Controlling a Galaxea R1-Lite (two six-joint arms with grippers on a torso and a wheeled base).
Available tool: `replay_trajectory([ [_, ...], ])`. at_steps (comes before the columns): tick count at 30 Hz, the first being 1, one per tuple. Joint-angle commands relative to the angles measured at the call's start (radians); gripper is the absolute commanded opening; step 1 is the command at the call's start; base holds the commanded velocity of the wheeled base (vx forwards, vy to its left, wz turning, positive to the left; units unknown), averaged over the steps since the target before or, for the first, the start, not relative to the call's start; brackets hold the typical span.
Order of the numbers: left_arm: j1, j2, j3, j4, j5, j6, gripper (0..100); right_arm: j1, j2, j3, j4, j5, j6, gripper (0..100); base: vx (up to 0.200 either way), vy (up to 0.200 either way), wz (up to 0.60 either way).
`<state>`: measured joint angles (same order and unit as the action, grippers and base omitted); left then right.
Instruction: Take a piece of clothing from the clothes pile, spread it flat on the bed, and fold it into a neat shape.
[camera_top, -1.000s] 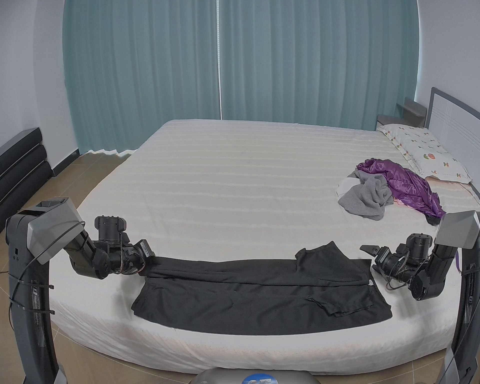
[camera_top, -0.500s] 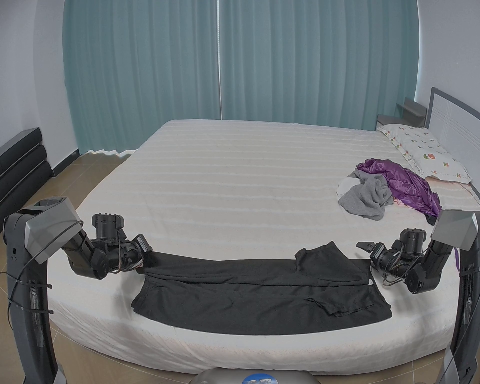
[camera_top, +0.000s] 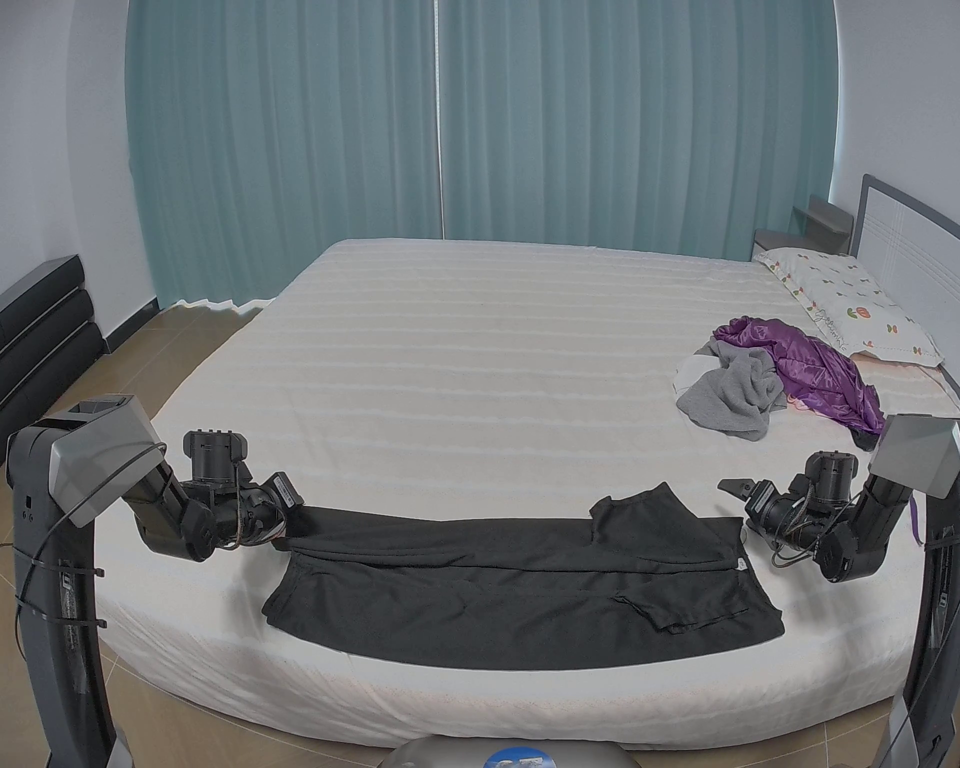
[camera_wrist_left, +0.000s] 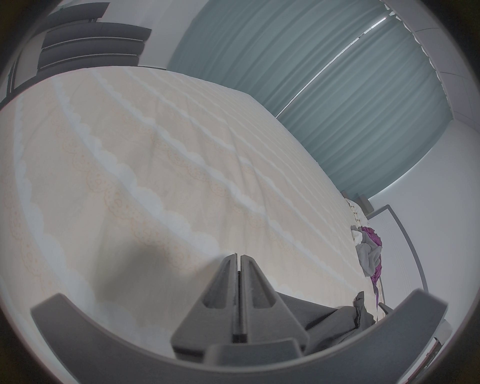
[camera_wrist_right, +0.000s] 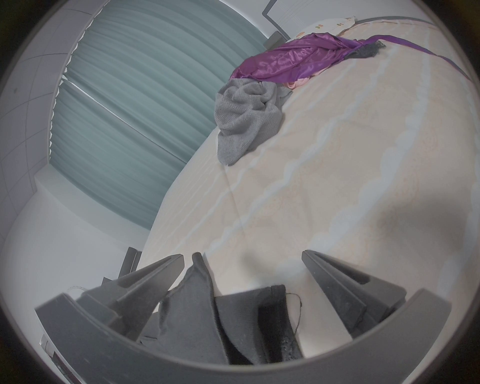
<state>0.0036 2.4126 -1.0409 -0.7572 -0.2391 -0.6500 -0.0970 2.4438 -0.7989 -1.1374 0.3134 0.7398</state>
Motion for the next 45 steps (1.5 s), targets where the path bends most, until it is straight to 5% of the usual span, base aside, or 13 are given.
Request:
replay_trajectory([
  [1, -0.001, -0.001, 0.001, -0.001, 0.0, 0.0, 0, 0.019, 0.026, 0.003, -0.001, 0.001, -0.007, 100, 0.0, 0.0, 0.0],
  [3, -0.001, -0.001, 0.001, -0.001, 0.0, 0.0, 0, 0.025, 0.034, 0.004, -0.001, 0.001, -0.017, 100, 0.0, 0.0, 0.0],
  [4, -0.001, -0.001, 0.001, -0.001, 0.0, 0.0, 0, 0.03, 0.044, 0.006, -0.002, 0.001, -0.033, 0, 0.0, 0.0, 0.0],
  [30, -0.002, -0.001, 0.01, -0.004, 0.001, -0.002, 0, 0.007, 0.061, -0.052, -0.079, -0.036, -0.028, 0, 0.0, 0.0, 0.0],
  [31, -0.002, -0.001, 0.01, -0.004, 0.001, -0.002, 0, 0.007, 0.061, -0.052, -0.079, -0.036, -0.028, 100, 0.0, 0.0, 0.0],
  [32, -0.002, -0.003, 0.01, -0.004, 0.001, -0.002, 100, 0.008, 0.05, -0.039, -0.082, -0.033, -0.026, 100, 0.0, 0.0, 0.0],
  [45, 0.041, -0.256, 0.171, -0.005, -0.011, -0.102, 100, 0.042, -0.157, 0.385, -0.366, -0.02, 0.098, 100, 0.0, 0.0, 0.0],
])
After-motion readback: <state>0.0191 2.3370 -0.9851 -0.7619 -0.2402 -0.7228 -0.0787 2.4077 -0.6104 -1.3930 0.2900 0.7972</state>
